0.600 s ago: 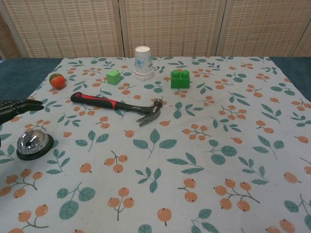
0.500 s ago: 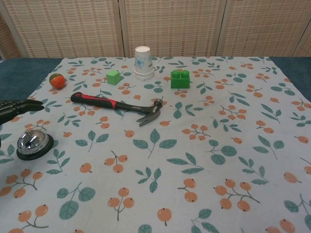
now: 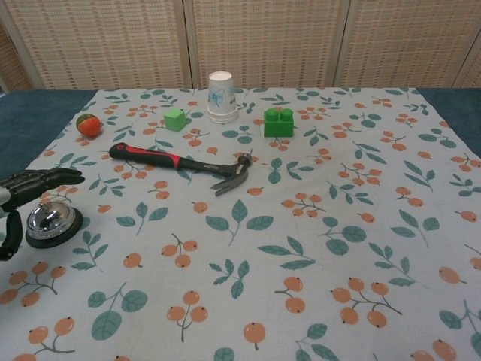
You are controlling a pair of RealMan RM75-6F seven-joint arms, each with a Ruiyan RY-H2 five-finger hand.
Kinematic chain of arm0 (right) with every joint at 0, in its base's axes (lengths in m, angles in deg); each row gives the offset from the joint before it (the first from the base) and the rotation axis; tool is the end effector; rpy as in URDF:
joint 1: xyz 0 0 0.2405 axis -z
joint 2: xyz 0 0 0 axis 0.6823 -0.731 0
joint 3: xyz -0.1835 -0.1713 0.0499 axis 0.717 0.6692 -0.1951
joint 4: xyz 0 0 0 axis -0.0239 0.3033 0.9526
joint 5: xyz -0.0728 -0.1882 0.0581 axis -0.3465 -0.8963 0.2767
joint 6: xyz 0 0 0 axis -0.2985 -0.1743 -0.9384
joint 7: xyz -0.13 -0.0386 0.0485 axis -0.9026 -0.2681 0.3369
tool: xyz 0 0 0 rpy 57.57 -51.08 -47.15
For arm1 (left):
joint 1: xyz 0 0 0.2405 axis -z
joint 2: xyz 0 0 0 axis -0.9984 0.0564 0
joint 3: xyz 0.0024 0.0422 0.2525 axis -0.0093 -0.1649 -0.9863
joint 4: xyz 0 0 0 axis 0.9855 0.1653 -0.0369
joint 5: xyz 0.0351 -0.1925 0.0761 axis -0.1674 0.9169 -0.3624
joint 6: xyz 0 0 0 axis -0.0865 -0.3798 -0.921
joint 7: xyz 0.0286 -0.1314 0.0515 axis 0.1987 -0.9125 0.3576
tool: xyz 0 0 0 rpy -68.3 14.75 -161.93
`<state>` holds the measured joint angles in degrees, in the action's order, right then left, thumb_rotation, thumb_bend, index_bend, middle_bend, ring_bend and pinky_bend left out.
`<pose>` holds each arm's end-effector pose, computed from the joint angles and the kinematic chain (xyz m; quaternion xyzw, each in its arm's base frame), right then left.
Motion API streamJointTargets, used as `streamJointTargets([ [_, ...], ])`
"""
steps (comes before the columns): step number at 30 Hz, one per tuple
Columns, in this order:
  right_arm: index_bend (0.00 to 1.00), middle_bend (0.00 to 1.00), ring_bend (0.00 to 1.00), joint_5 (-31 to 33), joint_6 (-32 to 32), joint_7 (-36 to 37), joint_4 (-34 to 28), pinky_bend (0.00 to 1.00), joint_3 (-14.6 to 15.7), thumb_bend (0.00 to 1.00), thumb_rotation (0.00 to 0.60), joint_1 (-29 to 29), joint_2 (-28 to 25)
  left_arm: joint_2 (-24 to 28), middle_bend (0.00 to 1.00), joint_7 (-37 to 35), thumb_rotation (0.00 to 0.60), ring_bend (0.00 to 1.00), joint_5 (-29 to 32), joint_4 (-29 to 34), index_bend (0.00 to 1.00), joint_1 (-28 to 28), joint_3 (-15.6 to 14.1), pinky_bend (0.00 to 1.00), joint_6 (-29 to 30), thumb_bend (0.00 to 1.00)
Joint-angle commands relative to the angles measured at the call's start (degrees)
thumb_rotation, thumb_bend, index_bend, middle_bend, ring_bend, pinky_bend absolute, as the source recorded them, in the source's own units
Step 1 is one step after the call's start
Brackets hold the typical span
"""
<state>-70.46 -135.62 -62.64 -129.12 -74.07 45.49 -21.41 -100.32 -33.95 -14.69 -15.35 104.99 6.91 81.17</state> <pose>-0.2948 -0.1229 0.1655 0.6305 -0.3919 0.3076 0.5952 -0.2899 0.2180 0.0028 -0.7355 -0.3511 -0.4194 0.3998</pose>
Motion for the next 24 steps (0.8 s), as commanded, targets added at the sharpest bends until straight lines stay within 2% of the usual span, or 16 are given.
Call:
streamJointTargets([
  [1, 0.00, 0.00, 0.00, 0.0, 0.2, 0.2, -0.2, 0.08, 0.2, 0.02, 0.600, 0.0, -0.3, -4.8, 0.00, -0.1, 0.600, 0.00, 2.2, -5.4, 0.00, -1.0, 0.5, 0.05, -1.7, 1.00],
  [6, 0.00, 0.00, 0.00, 0.1, 0.1, 0.6, -0.2, 0.08, 0.1, 0.02, 0.600, -0.1, -0.4, -7.8, 0.00, -1.0, 0.600, 0.00, 3.0, -9.8, 0.00, -1.2, -0.2, 0.05, -3.9, 1.00],
  [12, 0.00, 0.00, 0.00, -0.2, 0.5, 0.8, -0.5, 0.08, 0.5, 0.02, 0.600, -0.1, -0.8, -8.1, 0.00, -1.5, 0.600, 0.00, 2.8, -10.6, 0.00, -1.0, -0.2, 0.05, -4.0, 1.00],
  [15, 0.00, 0.00, 0.00, 0.0, 0.2, 1.3, -0.5, 0.08, 0.3, 0.02, 0.600, -0.1, -0.9, -7.0, 0.00, -0.7, 0.600, 0.00, 1.9, -8.8, 0.00, -0.9, 0.3, 0.05, -1.1, 1.00],
  [19, 0.00, 0.00, 0.00, 0.6, 0.3, 1.3, -0.6, 0.08, -0.1, 0.02, 0.600, -0.2, -0.9, -2.9, 0.00, 0.7, 0.600, 0.00, -0.9, -3.1, 0.00, -0.3, 0.9, 0.05, 4.0, 1.00],
  [24, 0.00, 0.00, 0.00, -0.1, 0.3, 1.3, -0.4, 0.08, 0.3, 0.02, 0.600, -0.1, -1.0, 3.6, 0.00, 3.7, 0.600, 0.00, -1.9, 3.8, 0.00, -0.4, 0.4, 0.08, 5.4, 1.00],
])
